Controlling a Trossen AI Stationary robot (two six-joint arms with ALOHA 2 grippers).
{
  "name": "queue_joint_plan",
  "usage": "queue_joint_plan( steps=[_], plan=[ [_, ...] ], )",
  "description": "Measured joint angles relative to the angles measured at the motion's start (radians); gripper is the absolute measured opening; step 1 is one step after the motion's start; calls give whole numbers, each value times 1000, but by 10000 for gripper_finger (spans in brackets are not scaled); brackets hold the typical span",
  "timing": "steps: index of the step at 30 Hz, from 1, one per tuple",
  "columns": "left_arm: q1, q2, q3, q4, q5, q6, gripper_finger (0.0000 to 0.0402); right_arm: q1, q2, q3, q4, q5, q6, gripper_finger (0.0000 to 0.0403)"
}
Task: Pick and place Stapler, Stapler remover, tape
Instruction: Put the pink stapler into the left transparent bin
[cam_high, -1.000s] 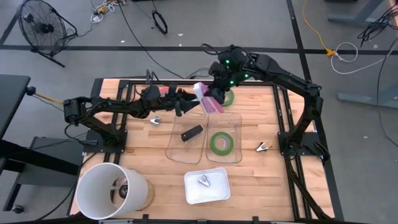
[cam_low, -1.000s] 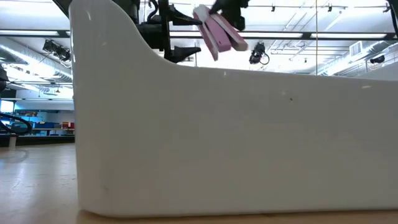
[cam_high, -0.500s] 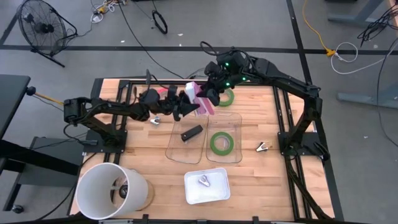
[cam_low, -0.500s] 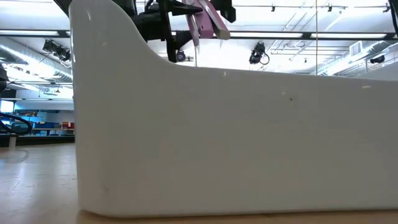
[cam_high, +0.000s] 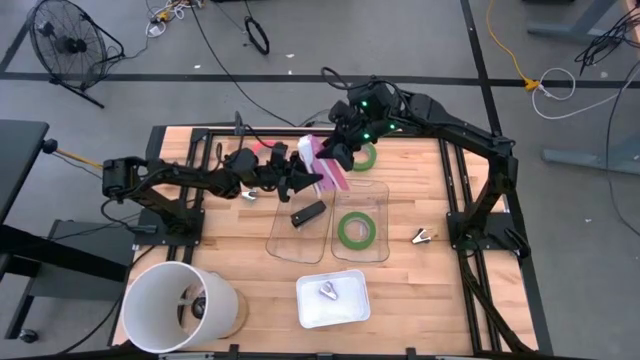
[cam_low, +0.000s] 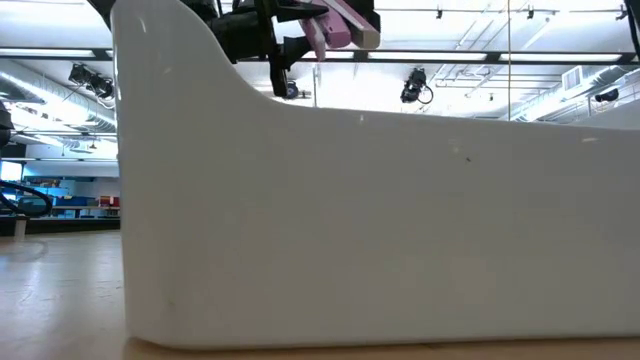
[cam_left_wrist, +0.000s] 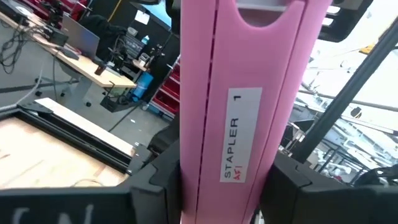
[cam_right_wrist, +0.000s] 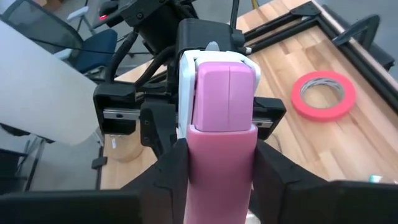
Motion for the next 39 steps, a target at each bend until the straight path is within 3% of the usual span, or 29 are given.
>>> queue_joint_plan(
  steps=[4, 10, 14, 26, 39],
  plan=[
    [-35, 0, 0, -3, -3, -34, 152, 1, 1, 0, -8, -31, 18, 136],
    [-87, 3, -3, -70, 9, -106, 152, 2, -2, 1, -27, -35, -4, 277],
    [-117, 3, -3, -167, 2, -130, 152, 0, -2, 1, -33, -30, -3, 304],
    [-167, -9, -2, -513, 57, -272, 152, -49, -2, 1, -100, -18, -23, 223],
    [-121, -261, -3, -1048, 46, -285, 152, -53, -1, 1, -125, -18, -82, 171]
  ],
)
